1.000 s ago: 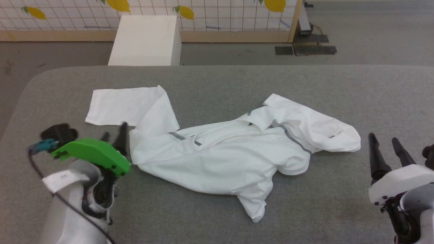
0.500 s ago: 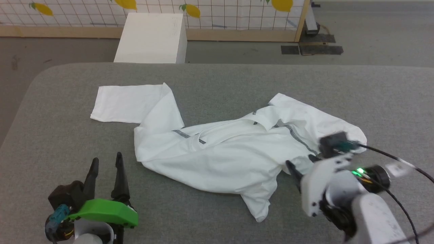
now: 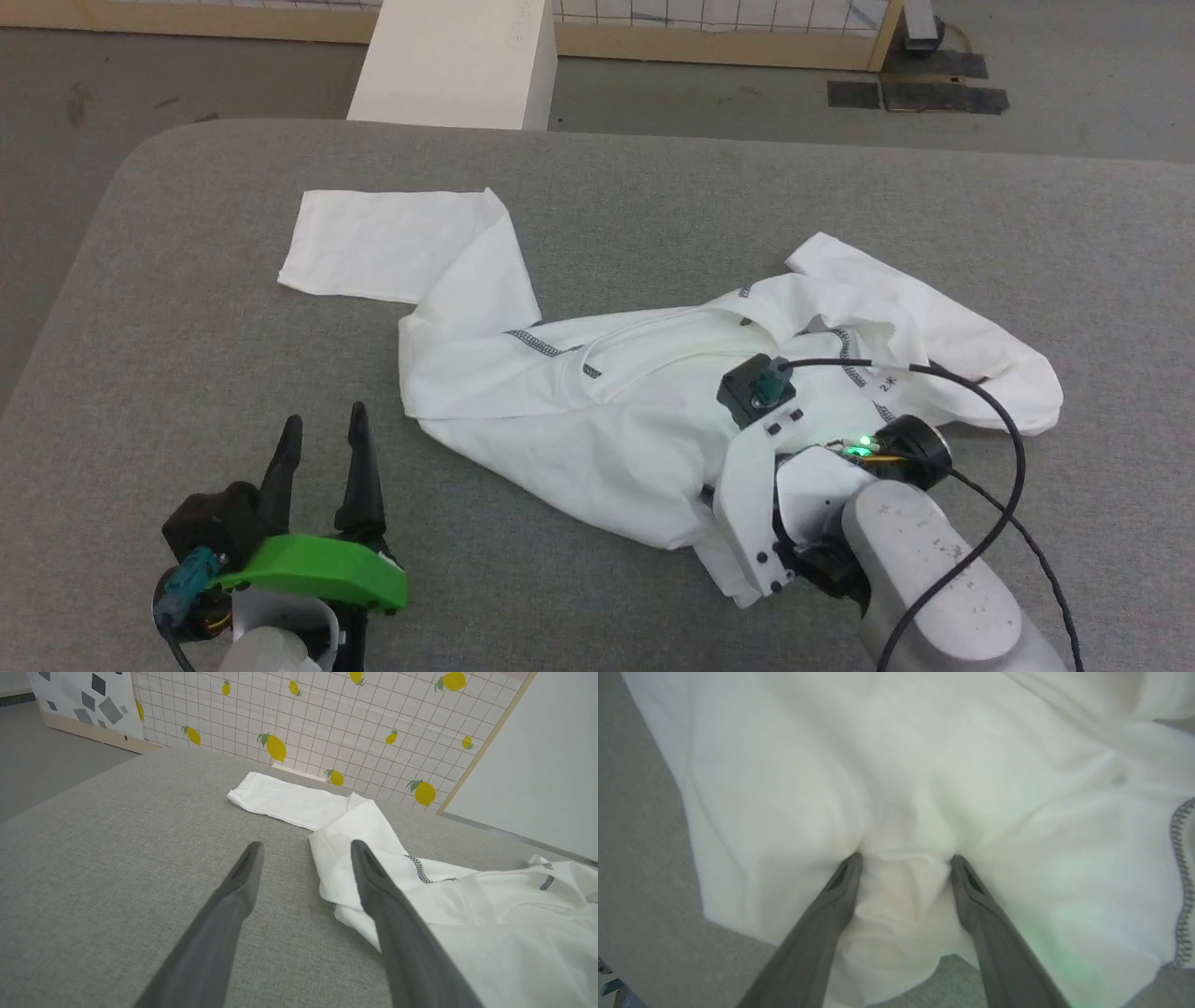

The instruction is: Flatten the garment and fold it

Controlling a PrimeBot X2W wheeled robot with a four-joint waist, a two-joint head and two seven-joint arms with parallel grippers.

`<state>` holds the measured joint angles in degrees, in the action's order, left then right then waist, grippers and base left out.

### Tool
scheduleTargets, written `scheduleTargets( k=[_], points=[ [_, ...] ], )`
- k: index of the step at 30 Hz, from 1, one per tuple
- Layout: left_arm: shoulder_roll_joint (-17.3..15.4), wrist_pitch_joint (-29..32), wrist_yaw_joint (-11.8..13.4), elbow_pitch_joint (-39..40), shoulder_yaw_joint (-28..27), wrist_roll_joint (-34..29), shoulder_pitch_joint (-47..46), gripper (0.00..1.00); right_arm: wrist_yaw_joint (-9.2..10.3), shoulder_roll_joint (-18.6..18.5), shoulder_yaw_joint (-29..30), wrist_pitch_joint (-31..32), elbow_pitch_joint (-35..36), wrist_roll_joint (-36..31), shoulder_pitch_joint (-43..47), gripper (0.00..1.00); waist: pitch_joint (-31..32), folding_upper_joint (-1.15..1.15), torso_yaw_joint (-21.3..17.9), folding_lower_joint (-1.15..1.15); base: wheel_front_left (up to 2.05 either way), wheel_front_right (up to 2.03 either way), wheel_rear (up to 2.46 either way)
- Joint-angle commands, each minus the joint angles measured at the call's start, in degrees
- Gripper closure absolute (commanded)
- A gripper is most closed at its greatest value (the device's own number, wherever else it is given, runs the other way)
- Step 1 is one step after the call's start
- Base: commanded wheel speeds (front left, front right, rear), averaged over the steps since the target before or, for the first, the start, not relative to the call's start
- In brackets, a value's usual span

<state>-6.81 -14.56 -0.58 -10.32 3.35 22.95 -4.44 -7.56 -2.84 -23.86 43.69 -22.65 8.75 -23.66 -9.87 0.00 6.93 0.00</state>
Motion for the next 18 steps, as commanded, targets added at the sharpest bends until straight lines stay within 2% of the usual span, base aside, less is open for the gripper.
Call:
scheduleTargets(
  k=[1,2,5,9,14,16,18],
  points=[
    [0.42,-0.43,-0.62,-0.18,-0.24,-0.61,-1.09,0.0,0.08,-0.04,-0.83,0.97,-1.77,1.22,0.18,0.72,-0.21,0.0,0.23,0.0,0.0,0.0,0.0],
    [0.52,-0.43,-0.81,-0.28,-0.32,-0.74,-1.14,0.0,0.08,-0.1,-1.17,0.71,-2.12,1.77,0.0,1.0,-0.13,0.0,0.15,0.0,0.0,0.0,0.0],
    [0.8,-0.43,-1.32,-0.79,-0.26,-0.96,-1.23,0.0,0.08,-1.52,-2.27,0.09,-1.39,4.52,0.21,1.0,0.51,0.0,-0.08,0.0,0.0,0.0,0.0],
    [0.9,-0.43,-1.77,-1.19,-0.45,-1.2,-0.95,0.0,0.08,-6.36,-5.42,2.51,5.4,10.88,3.23,1.0,1.86,0.0,-1.14,0.0,0.0,0.0,0.0],
    [0.73,-0.43,-2.17,-1.35,-0.38,-1.5,-0.6,0.0,0.08,-16.06,-6.73,14.23,18.18,19.12,11.63,1.0,3.01,0.0,-2.67,0.0,0.0,0.0,0.0],
    [0.65,-0.43,-2.28,-1.45,-0.11,-1.57,-0.71,0.0,0.08,-18.45,-5.39,19.4,22.21,21.45,15.62,1.0,3.15,0.0,-3.2,0.0,0.0,0.0,0.0],
    [0.58,-0.3,-2.42,-1.59,0.23,-1.58,-0.83,0.0,0.08,-19.04,-3.13,22.28,25.36,22.51,18.93,1.0,3.25,0.0,-3.69,0.0,0.0,0.0,0.0]
  ],
)
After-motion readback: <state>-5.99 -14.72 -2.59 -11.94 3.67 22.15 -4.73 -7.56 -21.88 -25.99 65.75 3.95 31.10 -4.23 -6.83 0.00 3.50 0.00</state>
